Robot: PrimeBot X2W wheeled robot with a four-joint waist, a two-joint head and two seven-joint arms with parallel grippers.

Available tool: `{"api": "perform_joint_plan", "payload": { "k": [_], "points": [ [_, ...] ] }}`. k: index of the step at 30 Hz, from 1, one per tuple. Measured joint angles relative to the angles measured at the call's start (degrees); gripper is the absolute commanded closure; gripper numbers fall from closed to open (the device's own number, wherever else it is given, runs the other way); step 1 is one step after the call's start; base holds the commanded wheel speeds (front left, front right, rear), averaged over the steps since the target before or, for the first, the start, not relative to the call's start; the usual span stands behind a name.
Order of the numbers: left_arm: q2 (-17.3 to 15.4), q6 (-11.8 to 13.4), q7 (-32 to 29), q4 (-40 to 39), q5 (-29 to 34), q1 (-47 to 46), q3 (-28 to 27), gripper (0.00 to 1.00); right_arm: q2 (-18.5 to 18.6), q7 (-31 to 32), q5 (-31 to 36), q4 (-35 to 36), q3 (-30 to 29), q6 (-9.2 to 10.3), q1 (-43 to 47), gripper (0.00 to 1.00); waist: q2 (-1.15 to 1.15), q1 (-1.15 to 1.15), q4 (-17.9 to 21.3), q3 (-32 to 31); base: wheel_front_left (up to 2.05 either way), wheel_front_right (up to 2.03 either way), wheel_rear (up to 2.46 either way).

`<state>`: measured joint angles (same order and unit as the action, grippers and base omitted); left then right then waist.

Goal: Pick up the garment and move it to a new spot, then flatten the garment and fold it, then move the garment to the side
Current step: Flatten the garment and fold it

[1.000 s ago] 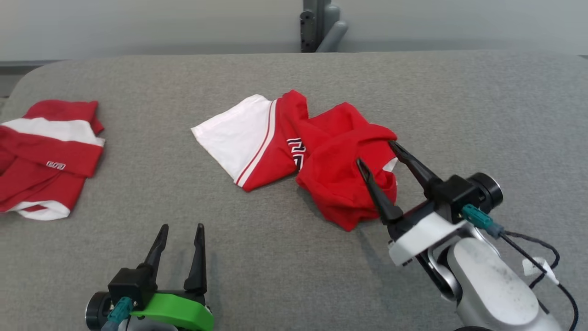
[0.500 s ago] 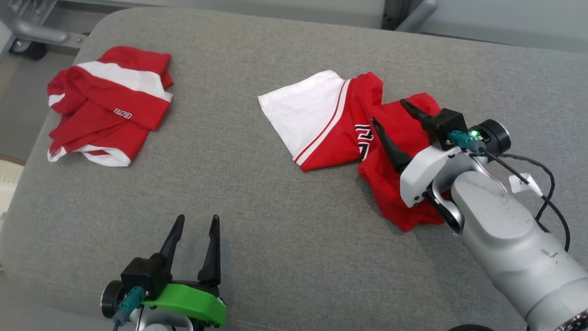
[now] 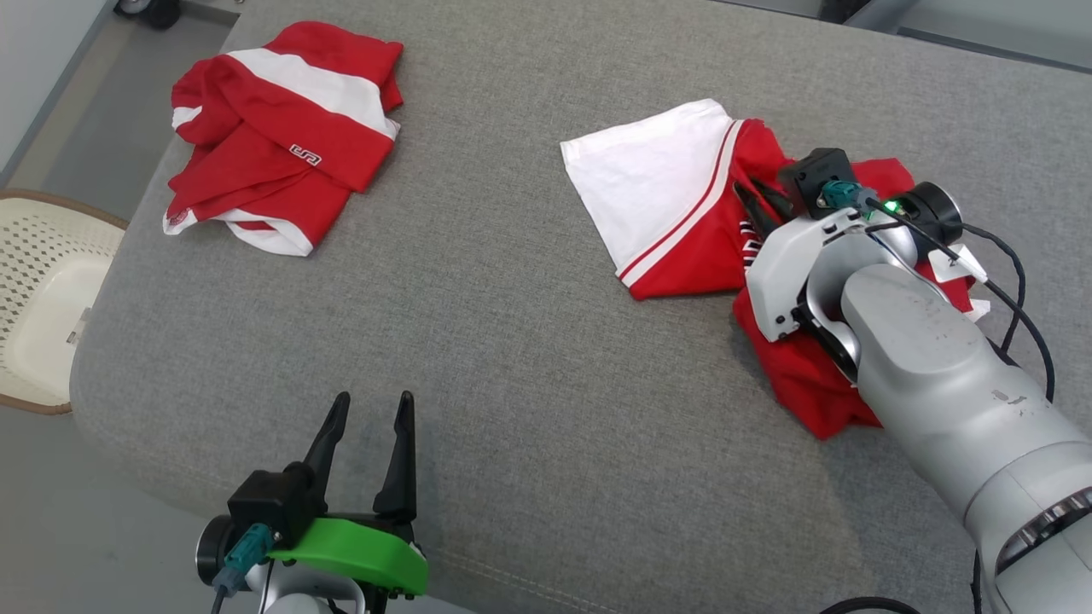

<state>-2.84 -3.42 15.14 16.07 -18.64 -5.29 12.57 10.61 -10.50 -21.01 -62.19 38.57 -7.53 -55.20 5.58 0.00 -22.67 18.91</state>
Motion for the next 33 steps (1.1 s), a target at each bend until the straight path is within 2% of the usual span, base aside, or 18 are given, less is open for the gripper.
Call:
{"api": "perform_joint_plan", "payload": {
  "k": [6, 11, 14, 19, 22, 28, 33],
  "points": [
    [0.00, 0.00, 0.00, 0.04, -0.58, 0.01, -0.18, 0.00, -1.67, -2.96, -0.37, -0.88, 0.57, 0.00, -2.61, 1.00, 0.00, 0.00, 0.67, -0.22, 0.00, 0.00, 0.00],
    [0.01, -0.02, 0.00, 0.16, -0.63, 0.02, 0.10, 0.00, -3.67, -4.27, -2.71, 3.34, -0.52, 0.00, -6.10, 1.00, 0.00, 0.00, 1.64, -1.31, 0.00, 0.00, 0.00],
    [0.01, -0.12, 0.00, 0.43, -0.44, 0.04, 0.15, 0.00, -4.26, -4.42, -4.01, 10.99, -3.01, 0.00, -8.47, 1.00, 0.00, 0.00, 2.15, -2.11, 0.00, 0.00, 0.00],
    [0.01, -0.41, 0.00, 0.66, -0.38, 0.23, 0.09, 0.00, -4.37, -4.49, -4.33, 25.51, -11.74, 0.00, -9.30, 1.00, 0.00, 0.00, 2.56, -3.40, 0.00, 0.00, 0.00],
    [0.02, -0.62, 0.00, 0.79, -0.21, 0.76, -0.14, 0.00, -4.01, -4.55, -2.99, 29.81, -15.93, 0.00, -6.95, 1.00, 0.01, 0.00, 2.68, -4.15, 0.00, 0.00, 0.00],
    [0.00, -0.68, 0.00, 1.02, -0.04, 1.69, -1.00, 0.00, -1.37, -4.54, -0.33, 29.18, -22.28, 0.00, -1.65, 1.00, 0.00, 0.00, 3.58, -4.73, 0.00, 0.00, 0.00],
    [0.01, -0.80, 0.00, 1.16, -0.18, 2.11, -0.74, 0.00, 1.87, -4.54, 0.98, 21.07, -25.43, 0.00, 8.80, 1.00, 0.00, 0.00, 4.90, -4.66, 0.00, 0.00, 0.00]
  ]
}}
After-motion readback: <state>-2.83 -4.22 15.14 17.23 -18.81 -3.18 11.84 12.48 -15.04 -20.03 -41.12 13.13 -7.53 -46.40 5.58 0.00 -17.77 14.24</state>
